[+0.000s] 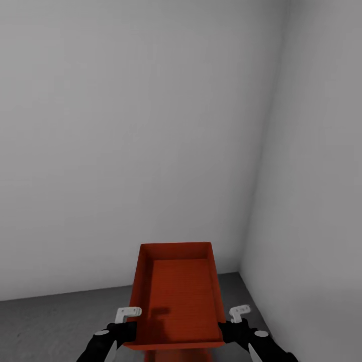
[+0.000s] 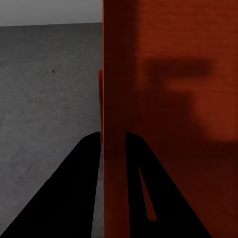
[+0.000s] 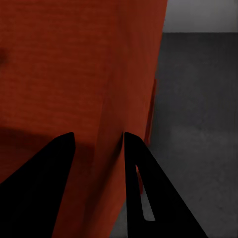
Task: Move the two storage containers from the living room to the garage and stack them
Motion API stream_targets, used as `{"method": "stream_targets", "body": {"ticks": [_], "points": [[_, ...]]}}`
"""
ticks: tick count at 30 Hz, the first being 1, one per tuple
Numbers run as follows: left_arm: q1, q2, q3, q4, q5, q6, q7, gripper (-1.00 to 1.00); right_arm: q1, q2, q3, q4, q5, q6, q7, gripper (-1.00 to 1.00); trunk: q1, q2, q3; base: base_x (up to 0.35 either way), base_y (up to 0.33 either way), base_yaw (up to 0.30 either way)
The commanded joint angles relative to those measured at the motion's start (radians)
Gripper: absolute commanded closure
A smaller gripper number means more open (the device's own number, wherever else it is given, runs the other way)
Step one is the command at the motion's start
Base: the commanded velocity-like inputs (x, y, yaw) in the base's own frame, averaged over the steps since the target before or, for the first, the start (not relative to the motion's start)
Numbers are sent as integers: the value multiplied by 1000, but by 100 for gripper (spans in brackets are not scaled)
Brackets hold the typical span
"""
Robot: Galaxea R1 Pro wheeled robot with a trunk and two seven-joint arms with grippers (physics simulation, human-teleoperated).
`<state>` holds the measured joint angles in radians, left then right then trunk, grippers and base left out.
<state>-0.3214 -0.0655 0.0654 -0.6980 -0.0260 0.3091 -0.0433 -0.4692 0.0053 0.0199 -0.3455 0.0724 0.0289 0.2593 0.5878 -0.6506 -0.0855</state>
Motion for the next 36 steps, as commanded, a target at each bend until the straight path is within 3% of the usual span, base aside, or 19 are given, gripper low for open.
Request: {"method": "stream_targets", "body": {"ticks": [1,12,24,36], "points": [[-1,21,9,0,-25,5,28,100,0,-1,23,-4,-9,-6,100,100,0,-2,-2,0,214,-1],[-1,20,9,0,-25,5,28,100,0,-1,23,-4,-9,-6,100,100,0,-2,-2,19,32,0],[-1,21,9,0,-25,5,28,100,0,-1,23,-4,-9,-6,100,100,0,-2,-2,264,-13,0],[-1,21,10,0,-25,5,28,100,0,-1,23,-4,-10,-6,100,100,0,-2,-2,14,-3,-45]]}}
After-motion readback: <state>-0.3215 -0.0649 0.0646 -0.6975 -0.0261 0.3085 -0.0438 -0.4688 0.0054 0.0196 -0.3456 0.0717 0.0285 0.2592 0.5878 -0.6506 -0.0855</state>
